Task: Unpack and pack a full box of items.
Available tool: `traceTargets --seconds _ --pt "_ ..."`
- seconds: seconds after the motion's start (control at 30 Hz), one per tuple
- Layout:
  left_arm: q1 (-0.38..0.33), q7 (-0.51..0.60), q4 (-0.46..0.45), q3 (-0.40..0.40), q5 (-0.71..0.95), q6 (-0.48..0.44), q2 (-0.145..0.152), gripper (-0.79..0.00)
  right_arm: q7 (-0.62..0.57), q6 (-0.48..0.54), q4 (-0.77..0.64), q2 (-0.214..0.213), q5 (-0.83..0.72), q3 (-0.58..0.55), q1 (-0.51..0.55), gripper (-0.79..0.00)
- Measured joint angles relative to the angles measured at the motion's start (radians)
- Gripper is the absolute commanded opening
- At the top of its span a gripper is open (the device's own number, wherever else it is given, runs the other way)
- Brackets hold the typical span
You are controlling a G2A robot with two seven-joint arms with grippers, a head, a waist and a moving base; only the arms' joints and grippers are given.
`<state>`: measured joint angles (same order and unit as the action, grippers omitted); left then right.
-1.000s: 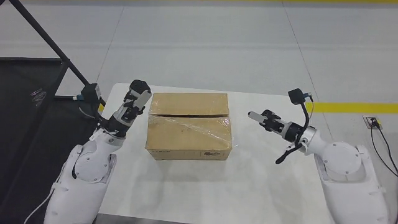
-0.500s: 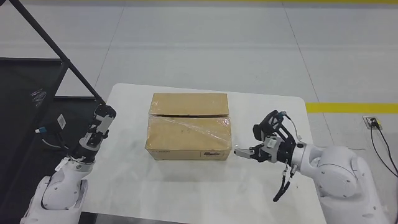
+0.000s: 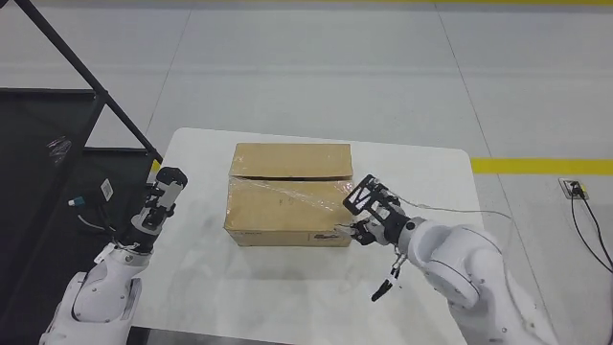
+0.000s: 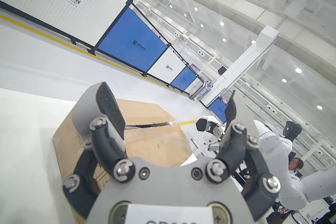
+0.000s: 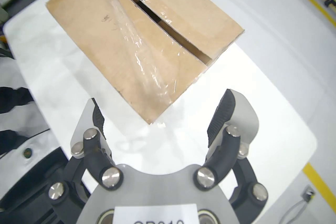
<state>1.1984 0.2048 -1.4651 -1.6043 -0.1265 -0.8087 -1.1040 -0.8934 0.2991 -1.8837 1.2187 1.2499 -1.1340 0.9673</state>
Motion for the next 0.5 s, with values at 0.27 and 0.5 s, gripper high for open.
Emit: traceTargets --seconds 0.27,0.5 --pt "0.008 -0.002 0.008 -0.002 0.009 -0.001 0.0 0.0 0.016 -0.207 0.08 0.046 0.353 0.243 -0.091 0.0" --pt "0.011 0.0 0.01 -0.008 0.017 -0.002 0.001 0.0 -0.012 -0.289 0.119 0.079 0.5 0.337 -0.124 0.0"
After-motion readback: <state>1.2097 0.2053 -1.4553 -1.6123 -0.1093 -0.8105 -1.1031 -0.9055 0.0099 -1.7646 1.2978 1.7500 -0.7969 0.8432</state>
